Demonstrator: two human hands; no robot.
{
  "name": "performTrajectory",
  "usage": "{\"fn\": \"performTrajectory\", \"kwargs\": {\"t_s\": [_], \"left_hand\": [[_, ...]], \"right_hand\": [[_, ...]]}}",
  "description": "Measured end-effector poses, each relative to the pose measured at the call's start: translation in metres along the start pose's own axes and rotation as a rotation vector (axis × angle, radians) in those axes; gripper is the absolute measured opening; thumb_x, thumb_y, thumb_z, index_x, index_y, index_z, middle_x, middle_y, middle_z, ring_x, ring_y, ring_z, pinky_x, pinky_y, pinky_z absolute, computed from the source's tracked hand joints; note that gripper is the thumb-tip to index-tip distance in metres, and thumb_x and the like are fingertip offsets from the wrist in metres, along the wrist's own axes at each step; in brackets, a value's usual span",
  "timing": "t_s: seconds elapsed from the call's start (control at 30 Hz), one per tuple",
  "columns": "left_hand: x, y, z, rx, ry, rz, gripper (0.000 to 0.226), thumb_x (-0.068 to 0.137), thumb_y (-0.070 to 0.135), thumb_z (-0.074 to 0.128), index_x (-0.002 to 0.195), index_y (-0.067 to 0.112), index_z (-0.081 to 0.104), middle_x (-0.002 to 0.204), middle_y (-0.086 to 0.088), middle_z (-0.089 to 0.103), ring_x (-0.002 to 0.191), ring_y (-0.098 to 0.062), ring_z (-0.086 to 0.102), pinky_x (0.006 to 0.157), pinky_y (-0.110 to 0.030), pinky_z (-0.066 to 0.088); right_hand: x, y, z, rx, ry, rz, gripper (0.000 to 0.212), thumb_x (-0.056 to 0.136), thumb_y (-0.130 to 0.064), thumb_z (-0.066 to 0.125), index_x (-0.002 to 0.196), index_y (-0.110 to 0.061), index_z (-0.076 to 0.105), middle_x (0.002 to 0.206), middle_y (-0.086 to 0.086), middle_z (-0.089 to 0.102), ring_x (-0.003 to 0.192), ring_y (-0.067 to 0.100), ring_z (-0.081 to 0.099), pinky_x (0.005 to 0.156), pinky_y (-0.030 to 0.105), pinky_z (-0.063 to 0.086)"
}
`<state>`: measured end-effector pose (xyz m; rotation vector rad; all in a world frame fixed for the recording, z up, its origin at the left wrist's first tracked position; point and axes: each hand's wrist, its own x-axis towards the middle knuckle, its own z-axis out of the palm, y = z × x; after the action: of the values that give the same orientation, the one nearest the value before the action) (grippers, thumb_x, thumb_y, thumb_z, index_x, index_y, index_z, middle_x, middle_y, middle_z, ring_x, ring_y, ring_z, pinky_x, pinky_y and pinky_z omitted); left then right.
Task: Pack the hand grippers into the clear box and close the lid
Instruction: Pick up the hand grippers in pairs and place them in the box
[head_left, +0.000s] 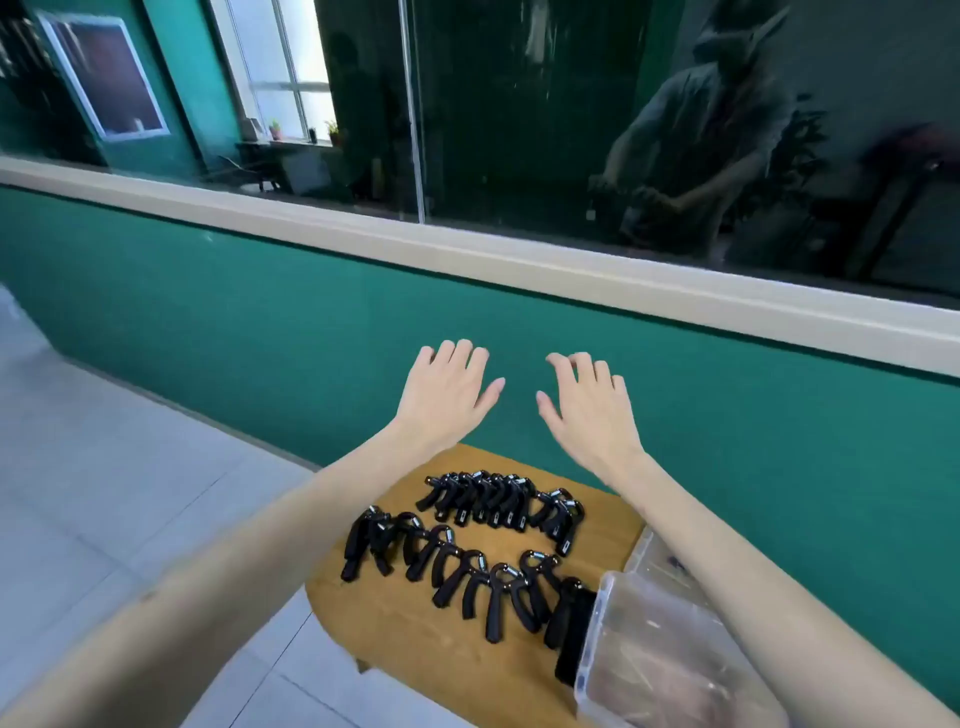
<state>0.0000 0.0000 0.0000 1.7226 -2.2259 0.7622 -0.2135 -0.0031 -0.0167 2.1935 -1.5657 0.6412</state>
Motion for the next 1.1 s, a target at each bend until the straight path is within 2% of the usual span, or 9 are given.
{"fn": "performTrajectory", "kwargs": {"t_s": [0.07,0.3,0.5,0.63,0.8,0.97,1.1], "left_hand": [[-0.015,-0.014,0.011,-0.021,-0.071,-0.038,0.056,0.104,0.052,0.025,0.118,0.010,0.060,0.107,-0.008,0.062,0.093,-0.029,0.055,0.079,-0.041,0.038],[-0.072,-0.076,0.091,-0.067,-0.155,-0.079,0.056,0.103,0.053,0.027,0.124,0.010,0.058,0.110,-0.007,0.060,0.095,-0.028,0.052,0.078,-0.040,0.038],[-0.089,-0.137,0.141,-0.088,-0.269,-0.053,0.058,0.104,0.053,0.028,0.136,0.011,0.051,0.123,-0.009,0.057,0.101,-0.029,0.051,0.082,-0.041,0.039],[-0.102,-0.171,0.173,-0.118,-0.358,-0.039,0.057,0.104,0.054,0.026,0.131,0.011,0.052,0.119,-0.009,0.056,0.100,-0.028,0.050,0.081,-0.041,0.038],[-0.123,-0.193,0.217,-0.147,-0.464,-0.010,0.053,0.105,0.054,0.023,0.116,0.010,0.051,0.111,-0.010,0.053,0.094,-0.030,0.047,0.080,-0.043,0.041],[-0.143,-0.191,0.263,-0.186,-0.588,-0.026,0.056,0.104,0.054,0.021,0.121,0.011,0.051,0.113,-0.010,0.053,0.095,-0.030,0.048,0.082,-0.043,0.042],[-0.160,-0.176,0.294,-0.212,-0.685,-0.048,0.049,0.104,0.053,0.031,0.123,0.014,0.054,0.109,-0.007,0.054,0.092,-0.027,0.048,0.079,-0.041,0.040]], "right_hand": [[-0.001,-0.022,0.014,0.027,-0.052,0.004,0.047,0.098,-0.042,0.049,0.134,-0.012,0.048,0.116,0.012,0.056,0.093,0.031,0.053,0.077,0.044,0.046],[0.000,-0.099,0.073,0.044,-0.184,-0.028,0.047,0.098,-0.041,0.049,0.135,-0.011,0.048,0.116,0.011,0.057,0.093,0.030,0.054,0.078,0.043,0.047],[0.020,-0.166,0.128,0.044,-0.299,-0.024,0.048,0.098,-0.042,0.045,0.136,-0.012,0.047,0.117,0.009,0.057,0.094,0.029,0.054,0.078,0.042,0.046],[0.026,-0.199,0.159,0.030,-0.355,0.004,0.049,0.099,-0.043,0.047,0.136,-0.011,0.049,0.116,0.009,0.057,0.095,0.030,0.055,0.078,0.042,0.047],[0.021,-0.224,0.193,0.035,-0.446,0.036,0.043,0.097,-0.041,0.052,0.131,-0.015,0.053,0.111,0.009,0.057,0.093,0.031,0.055,0.076,0.044,0.047],[0.006,-0.232,0.236,0.075,-0.550,0.083,0.042,0.096,-0.040,0.054,0.133,-0.018,0.052,0.112,0.007,0.056,0.094,0.030,0.054,0.076,0.044,0.047],[-0.010,-0.230,0.276,0.093,-0.646,0.087,0.043,0.098,-0.040,0.048,0.135,-0.018,0.050,0.113,0.007,0.054,0.095,0.029,0.054,0.078,0.042,0.047]]}}
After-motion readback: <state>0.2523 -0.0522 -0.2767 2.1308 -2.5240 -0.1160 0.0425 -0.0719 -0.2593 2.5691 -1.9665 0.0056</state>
